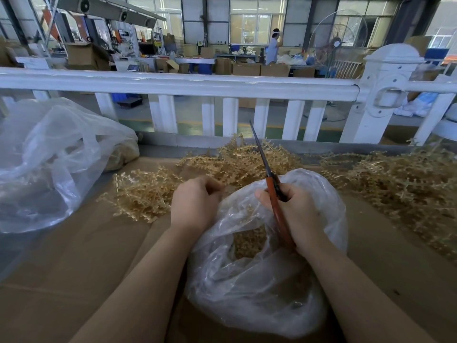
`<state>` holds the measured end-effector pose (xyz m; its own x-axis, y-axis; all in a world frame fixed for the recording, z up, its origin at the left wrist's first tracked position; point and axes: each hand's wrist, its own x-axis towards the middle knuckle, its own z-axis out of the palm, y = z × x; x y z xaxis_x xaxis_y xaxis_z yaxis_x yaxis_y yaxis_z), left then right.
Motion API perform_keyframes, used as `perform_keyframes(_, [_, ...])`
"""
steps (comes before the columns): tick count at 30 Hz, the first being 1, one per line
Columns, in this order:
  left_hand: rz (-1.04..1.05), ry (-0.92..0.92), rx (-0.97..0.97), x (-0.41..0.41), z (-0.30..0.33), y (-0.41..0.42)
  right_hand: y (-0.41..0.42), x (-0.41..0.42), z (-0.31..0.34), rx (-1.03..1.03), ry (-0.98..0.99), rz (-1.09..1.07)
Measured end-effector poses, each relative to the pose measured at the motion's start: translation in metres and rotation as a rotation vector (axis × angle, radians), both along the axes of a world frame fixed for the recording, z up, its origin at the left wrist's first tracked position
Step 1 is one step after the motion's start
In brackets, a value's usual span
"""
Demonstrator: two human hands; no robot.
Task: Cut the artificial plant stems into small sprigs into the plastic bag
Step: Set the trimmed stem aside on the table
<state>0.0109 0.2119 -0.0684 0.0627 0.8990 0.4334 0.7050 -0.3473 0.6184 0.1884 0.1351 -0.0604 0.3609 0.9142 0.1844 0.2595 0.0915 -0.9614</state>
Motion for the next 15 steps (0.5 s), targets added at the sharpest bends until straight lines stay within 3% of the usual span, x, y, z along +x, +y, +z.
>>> perform_keyframes(2, [-0.063,-0.262,0.006,-0.001,0.005,-0.002,0.001,0.000,0.000,-0.004,0.000,-0.004])
perform_keyframes(6, [-0.423,-0.893,-0.146,0.002,0.022,-0.008,0.002,0.001,-0.001,0.000,0.015,0.000])
perform_keyframes(8, [-0.559,-1.108,-0.237,0.004,0.029,-0.010,0.001,0.001,-0.001,0.015,0.047,0.008])
perform_keyframes(11, [-0.681,-1.275,-0.410,0.004,0.035,-0.010,0.001,0.002,-0.001,0.058,0.111,-0.002])
perform_keyframes(15, [-0.780,-1.331,-0.559,0.002,0.038,-0.009,-0.002,0.005,0.005,0.130,0.294,0.013])
